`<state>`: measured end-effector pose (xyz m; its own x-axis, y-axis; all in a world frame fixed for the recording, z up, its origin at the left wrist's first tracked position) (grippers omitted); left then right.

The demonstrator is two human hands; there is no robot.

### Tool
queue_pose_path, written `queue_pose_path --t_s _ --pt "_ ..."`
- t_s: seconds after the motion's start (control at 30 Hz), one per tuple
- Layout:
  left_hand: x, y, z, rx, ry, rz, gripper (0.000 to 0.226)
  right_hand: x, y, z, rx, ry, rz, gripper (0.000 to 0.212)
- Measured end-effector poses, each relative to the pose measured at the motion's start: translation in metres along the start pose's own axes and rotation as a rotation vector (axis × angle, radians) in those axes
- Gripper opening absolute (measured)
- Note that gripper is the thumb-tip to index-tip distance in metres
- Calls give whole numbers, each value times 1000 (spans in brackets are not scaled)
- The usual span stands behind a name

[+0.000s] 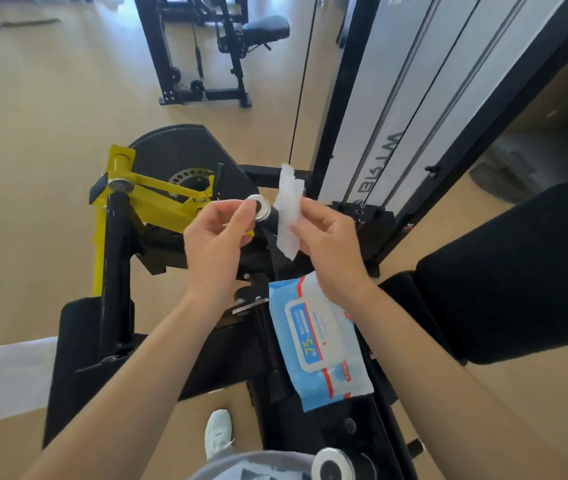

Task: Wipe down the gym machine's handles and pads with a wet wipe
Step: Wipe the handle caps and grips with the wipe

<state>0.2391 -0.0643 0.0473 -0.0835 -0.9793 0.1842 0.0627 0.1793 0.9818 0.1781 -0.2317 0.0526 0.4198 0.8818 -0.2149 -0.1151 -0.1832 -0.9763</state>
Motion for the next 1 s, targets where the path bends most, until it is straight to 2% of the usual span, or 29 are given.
queue_pose_path --t_s 0.07,0.2,0.4,0.53,0.6,0.7,1.0 --pt "0 -2 -7 15 -16 -11 19 12 -1 -5 -77 -69 147 32" --pt "0 -9 -15 -7 -85 1 19 11 -15 -14 -282 -65 384 33" --pt "0 -21 -15 -85 -71 19 17 16 -5 -35 -357 -127 636 36" --pt "1 -23 -13 -107 -66 33 28 14 -1 -39 -369 -123 702 32" --pt "1 -22 -12 -108 -70 32 38 18 -17 -34 -441 -115 653 33" --pt "4 -22 -11 -113 -79 53 37 21 -39 -26 -519 -69 579 36" --pt "-1 -25 -8 -118 -30 42 47 15 5 -38 -299 -62 672 35"
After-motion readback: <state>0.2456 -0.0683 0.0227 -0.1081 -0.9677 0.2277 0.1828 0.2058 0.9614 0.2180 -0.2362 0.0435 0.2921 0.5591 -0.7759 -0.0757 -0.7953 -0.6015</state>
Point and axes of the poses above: each hand's wrist, its own z-axis away from the middle knuckle, its own x-axis out of the palm, y = z × x, the point moved 9 cm from there along -z, towards the middle knuckle, and after that the axes turned 6 degrees about z, right-handed, at the moved point
